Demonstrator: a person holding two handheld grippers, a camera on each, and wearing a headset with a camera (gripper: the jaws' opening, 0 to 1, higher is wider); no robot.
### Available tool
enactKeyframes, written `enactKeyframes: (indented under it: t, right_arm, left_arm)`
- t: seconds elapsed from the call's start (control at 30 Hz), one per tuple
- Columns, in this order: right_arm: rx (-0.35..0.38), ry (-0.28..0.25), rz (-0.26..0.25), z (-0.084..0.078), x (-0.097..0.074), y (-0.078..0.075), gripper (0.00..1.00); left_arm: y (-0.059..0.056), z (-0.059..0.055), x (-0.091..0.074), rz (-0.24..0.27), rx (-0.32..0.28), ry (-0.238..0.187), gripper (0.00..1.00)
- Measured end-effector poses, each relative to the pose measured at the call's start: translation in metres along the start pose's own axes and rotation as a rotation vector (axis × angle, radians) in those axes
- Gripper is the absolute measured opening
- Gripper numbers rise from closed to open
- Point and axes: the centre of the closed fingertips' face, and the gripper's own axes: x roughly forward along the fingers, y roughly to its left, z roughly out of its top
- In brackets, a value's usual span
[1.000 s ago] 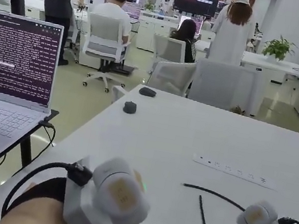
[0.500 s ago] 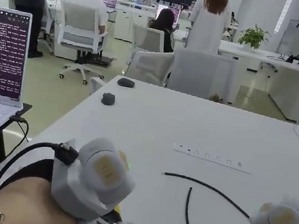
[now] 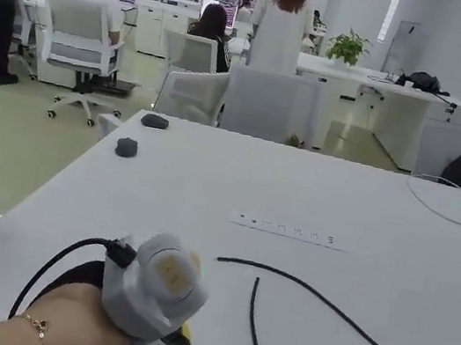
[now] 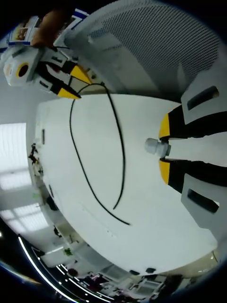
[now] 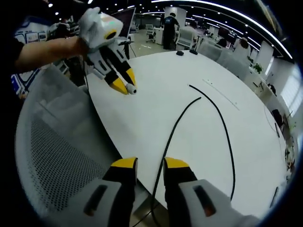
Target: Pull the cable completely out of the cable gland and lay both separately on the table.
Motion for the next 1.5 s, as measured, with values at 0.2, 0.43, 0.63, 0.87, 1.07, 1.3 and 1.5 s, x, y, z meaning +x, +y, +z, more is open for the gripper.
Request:
enactKeyframes:
  t: [0.2, 0.43, 0.63, 0.87, 1.07, 1.3, 1.5]
  right_arm:
    - [-0.01, -0.038, -0.033, 0.011, -0.015, 0.003, 0.21]
    - [0.003, -0.045, -0.046, 0.008, -0.021, 0.002, 0.2]
    - [0.022, -0.048, -0.054, 0.002, -0.025, 0.0, 0.19]
    - [0.021, -0.048, -0.047, 0.002, -0.024, -0.002, 0.19]
    - [0.023, -0.041, -0.03, 0.001, -0.021, -0.001, 0.21]
    - [0.051, -0.008, 0.027, -0.006, -0.007, 0.004, 0.24]
    - [0.055, 0.009, 0.057, -0.007, 0.003, 0.007, 0.25]
  left_arm:
    - [0.01, -0.012, 0.034, 0.001, 0.023, 0.045, 0.16]
    - [0.015, -0.041, 0.063, -0.024, 0.025, 0.126, 0.17]
    - [0.014, -0.049, 0.073, -0.044, 0.043, 0.137, 0.17]
    - [0.009, -0.061, 0.08, -0.063, 0.013, 0.185, 0.21]
    - [0.017, -0.051, 0.067, -0.051, -0.034, 0.154, 0.39]
    - [0.012, -0.043, 0.013, -0.064, -0.083, 0.126, 0.48]
    - [0.012, -0.038, -0.043, -0.025, -0.177, 0.051, 0.5]
